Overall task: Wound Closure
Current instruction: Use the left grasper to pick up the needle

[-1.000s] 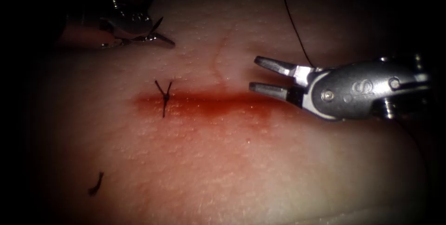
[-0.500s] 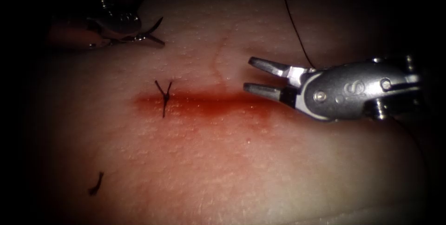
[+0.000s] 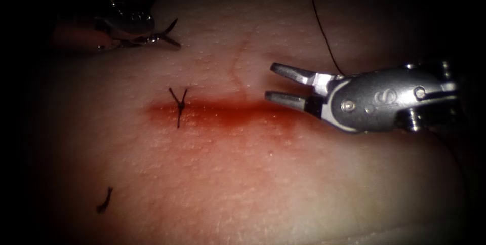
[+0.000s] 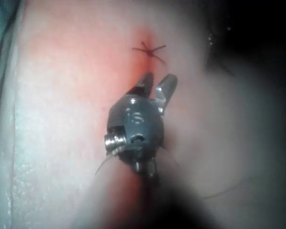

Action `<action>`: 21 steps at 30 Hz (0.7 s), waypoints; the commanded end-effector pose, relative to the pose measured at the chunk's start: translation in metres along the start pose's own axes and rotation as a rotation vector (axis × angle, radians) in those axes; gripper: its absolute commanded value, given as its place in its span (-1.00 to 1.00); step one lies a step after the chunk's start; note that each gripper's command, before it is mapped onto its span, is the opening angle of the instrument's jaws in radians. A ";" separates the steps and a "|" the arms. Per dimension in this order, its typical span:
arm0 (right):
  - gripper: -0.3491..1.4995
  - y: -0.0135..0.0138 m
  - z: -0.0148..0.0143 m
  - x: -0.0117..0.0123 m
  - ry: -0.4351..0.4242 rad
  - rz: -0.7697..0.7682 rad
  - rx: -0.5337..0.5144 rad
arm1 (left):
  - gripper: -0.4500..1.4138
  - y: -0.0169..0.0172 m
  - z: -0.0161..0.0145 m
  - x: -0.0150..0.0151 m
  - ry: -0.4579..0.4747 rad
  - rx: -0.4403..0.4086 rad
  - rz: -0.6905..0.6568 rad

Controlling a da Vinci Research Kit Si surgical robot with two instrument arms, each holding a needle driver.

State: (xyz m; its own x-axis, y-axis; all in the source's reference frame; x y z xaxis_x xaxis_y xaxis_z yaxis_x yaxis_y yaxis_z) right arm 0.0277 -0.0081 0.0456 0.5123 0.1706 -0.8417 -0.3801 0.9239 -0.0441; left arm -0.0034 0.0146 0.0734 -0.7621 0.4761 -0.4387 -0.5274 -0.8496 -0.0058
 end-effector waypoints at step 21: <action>-0.18 -0.0006 0.0020 -0.0009 -0.011 -0.005 -0.010 | 0.21 -0.0026 0.0044 -0.0037 0.162 -0.229 -0.275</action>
State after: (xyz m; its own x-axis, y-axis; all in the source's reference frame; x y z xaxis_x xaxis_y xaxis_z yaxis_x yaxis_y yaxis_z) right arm 0.0283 -0.0081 0.0470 0.5240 0.1710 -0.8343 -0.3852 0.9213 -0.0530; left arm -0.0003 0.0157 0.0784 -0.5218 0.6716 -0.5260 -0.5947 -0.7284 -0.3401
